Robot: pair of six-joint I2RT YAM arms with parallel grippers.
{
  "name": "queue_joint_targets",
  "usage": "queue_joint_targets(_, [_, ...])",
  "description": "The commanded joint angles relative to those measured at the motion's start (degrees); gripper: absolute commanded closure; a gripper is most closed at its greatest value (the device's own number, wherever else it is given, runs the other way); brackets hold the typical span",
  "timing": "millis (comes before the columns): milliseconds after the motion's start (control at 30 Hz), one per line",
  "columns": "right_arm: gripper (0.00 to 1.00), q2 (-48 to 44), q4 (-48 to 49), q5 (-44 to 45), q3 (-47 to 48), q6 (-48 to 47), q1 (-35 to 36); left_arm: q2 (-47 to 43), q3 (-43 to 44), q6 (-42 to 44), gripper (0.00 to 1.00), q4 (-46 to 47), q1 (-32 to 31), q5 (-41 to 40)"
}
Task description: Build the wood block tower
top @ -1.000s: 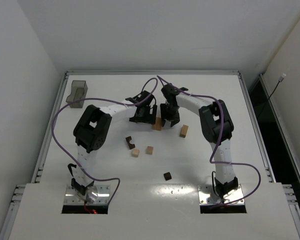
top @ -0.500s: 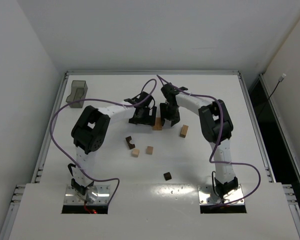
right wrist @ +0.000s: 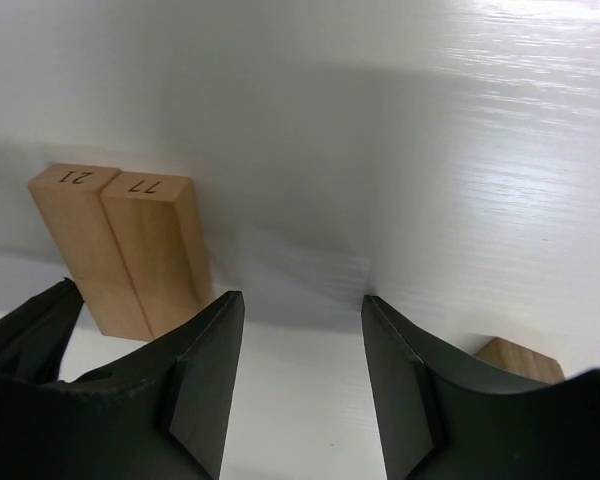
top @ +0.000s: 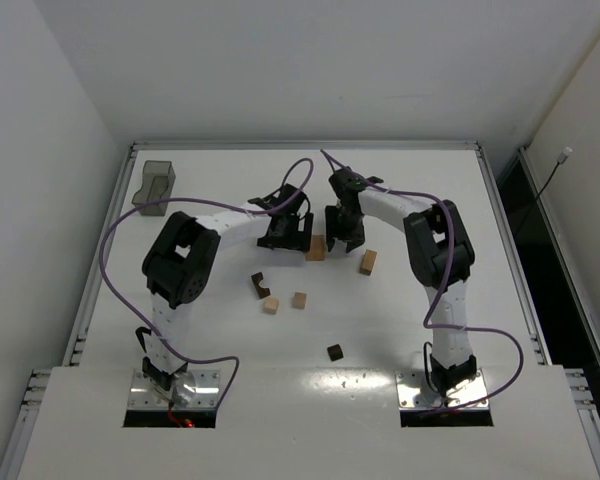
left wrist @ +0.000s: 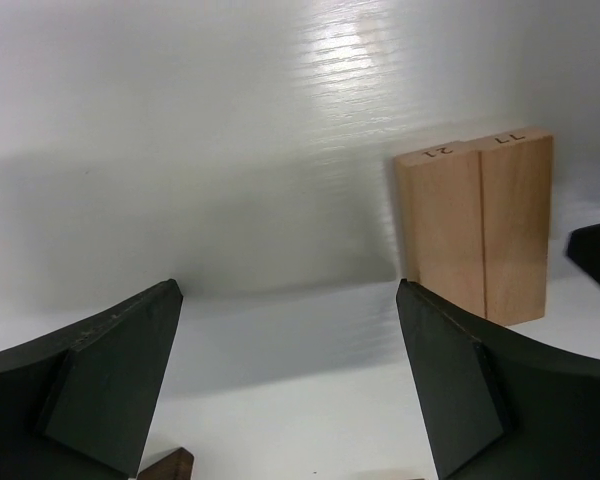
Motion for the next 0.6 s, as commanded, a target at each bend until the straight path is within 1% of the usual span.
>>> queue_joint_targets(0, [0.52,-0.8,1.2,3.4,-2.7,0.4,-2.2,-2.1,-1.6,-1.4,0.13,-0.6,1.5,-1.5])
queue_joint_targets(200, [0.52,-2.7,2.3,3.9,-5.7,0.4,-3.9,-4.6,-3.3,-1.4,0.13,-0.6,6.2,-3.2])
queue_joint_targets(300, [0.52,-5.1,3.4,3.9,-8.6,-0.1,-5.9,-6.8,-6.3,-1.4,0.13,0.2,9.4,-3.8])
queue_joint_targets(333, [0.52,-5.7,4.2,3.9,-9.1,-1.7,-6.7,-7.3,-6.8,-0.9,0.13,0.2,11.2,-3.8])
queue_joint_targets(400, [0.52,-7.8,5.7,0.5,-9.8,-4.9,-7.6,-9.2,-7.8,0.5,0.13,0.9,13.3,-3.8])
queue_joint_targets(467, [0.52,-9.4,6.3,-2.9,-9.8,-8.9,-8.2,-10.6,-8.4,1.5,0.13,1.4,14.0,-3.8])
queue_joint_targets(500, [0.52,-10.5,7.1,-5.7,-9.8,-12.6,-8.2,-12.1,-8.9,2.3,0.13,1.4,14.0,-3.2])
queue_joint_targets(567, [0.48,-14.3,8.4,-10.4,-10.4,-15.9,-8.2,-14.0,-8.9,5.0,0.13,1.4,14.0,-2.6])
